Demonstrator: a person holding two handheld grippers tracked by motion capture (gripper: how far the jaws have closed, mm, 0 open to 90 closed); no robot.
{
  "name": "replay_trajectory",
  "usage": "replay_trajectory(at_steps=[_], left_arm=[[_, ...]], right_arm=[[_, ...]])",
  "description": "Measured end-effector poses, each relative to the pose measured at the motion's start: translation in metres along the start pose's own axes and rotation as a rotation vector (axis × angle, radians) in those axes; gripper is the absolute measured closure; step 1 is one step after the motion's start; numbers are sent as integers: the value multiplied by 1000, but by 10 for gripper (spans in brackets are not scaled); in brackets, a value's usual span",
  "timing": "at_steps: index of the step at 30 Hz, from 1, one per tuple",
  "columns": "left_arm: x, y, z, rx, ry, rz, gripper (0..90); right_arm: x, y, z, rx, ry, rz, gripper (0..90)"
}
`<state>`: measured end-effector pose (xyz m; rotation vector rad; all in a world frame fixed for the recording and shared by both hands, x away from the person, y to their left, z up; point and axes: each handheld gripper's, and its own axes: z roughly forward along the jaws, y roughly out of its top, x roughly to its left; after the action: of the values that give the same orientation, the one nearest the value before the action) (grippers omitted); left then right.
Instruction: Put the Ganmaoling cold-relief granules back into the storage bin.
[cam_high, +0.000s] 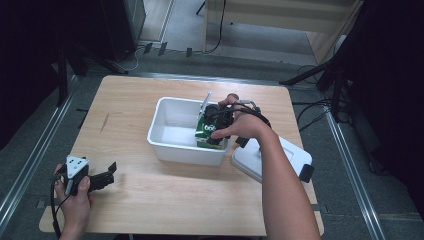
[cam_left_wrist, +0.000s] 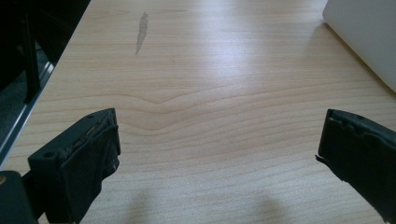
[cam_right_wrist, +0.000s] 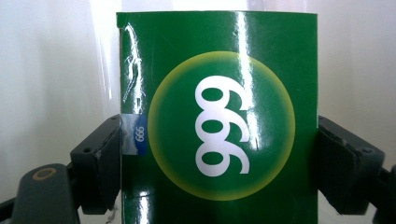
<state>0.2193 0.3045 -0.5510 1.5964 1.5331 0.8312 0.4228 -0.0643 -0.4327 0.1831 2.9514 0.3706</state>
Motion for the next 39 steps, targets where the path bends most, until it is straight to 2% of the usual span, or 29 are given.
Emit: replay_trajectory(at_steps=[9, 16, 19, 23, 29, 31, 32, 36, 38, 39], left_arm=[[0, 0, 0, 1, 0, 1, 0], [0, 0, 0, 1, -1, 1, 0], [0, 0, 0, 3, -2, 2, 0], [0, 0, 0, 3, -2, 1, 0], [0, 0, 0, 5, -1, 2, 0], [0, 0, 0, 6, 0, 3, 0], [0, 0, 0, 6, 0, 3, 0], [0, 0, 0, 6, 1, 3, 0], [0, 0, 0, 7, 1, 4, 0], [0, 0, 0, 6, 0, 3, 0]], right_arm=[[-2, 3, 7, 53, 25, 3, 151], [-5, 3, 9, 84, 43, 59, 140], [-6, 2, 7, 72, -3, 57, 143], [-5, -1, 4, 72, -15, 60, 125], [-4, -7, -12, 18, -22, 71, 120], [-5, -11, -24, -12, -28, 108, 112], [-5, -11, -24, -12, -28, 108, 112], [-4, -18, -42, -55, -43, 125, 65], [-3, -19, -45, -52, -46, 136, 50], [-3, -23, -53, -58, -58, 146, 18]])
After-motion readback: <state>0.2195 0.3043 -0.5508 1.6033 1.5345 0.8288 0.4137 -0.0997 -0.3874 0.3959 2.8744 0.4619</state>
